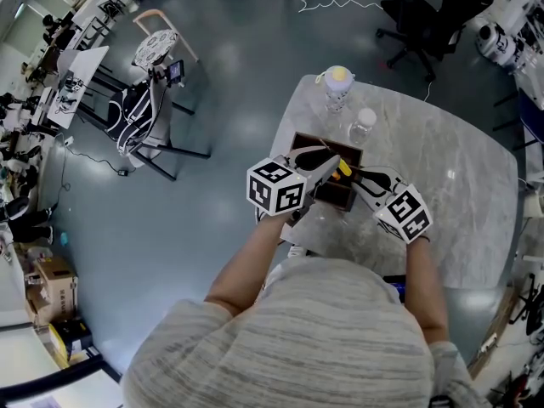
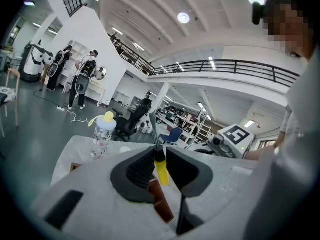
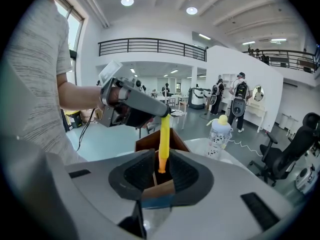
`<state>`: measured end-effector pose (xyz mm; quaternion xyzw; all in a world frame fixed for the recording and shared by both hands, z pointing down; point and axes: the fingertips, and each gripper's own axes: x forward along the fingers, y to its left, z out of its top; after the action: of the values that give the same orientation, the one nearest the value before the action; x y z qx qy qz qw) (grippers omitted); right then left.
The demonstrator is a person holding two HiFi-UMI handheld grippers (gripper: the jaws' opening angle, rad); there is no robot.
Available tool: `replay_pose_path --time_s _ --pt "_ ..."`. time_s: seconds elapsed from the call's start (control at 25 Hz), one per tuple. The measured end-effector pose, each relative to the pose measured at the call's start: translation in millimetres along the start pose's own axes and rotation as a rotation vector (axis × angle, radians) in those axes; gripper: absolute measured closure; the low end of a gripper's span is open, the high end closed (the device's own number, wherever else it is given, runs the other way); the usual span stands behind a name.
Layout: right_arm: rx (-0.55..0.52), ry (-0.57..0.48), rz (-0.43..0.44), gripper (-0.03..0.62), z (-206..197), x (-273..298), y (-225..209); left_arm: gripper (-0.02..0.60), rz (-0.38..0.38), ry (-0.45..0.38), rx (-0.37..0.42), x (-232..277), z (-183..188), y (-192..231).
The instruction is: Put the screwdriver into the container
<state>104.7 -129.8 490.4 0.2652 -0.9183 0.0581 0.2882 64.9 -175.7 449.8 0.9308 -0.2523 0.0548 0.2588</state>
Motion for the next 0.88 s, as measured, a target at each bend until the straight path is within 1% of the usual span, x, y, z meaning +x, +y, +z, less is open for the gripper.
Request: replay_pose_path --time_s 0.48,0.76,0.88 --pt "0.05 -0.027 -0.064 0.526 -2.9 -15.4 -17.4 0.502 0.075 0.13 0.103 29.2 -40.8 2.8" --pt "0.078 -0.048 -0.091 0.526 -3.3 -20.7 -22.9 0.502 0.073 0.244 0.151 44.2 -71.7 0.0" --pt "0.094 -0.059 -0.102 0.526 -3.8 -23.6 -25.2 0.502 0.082 0.272 0.151 46.6 -80.3 1.8"
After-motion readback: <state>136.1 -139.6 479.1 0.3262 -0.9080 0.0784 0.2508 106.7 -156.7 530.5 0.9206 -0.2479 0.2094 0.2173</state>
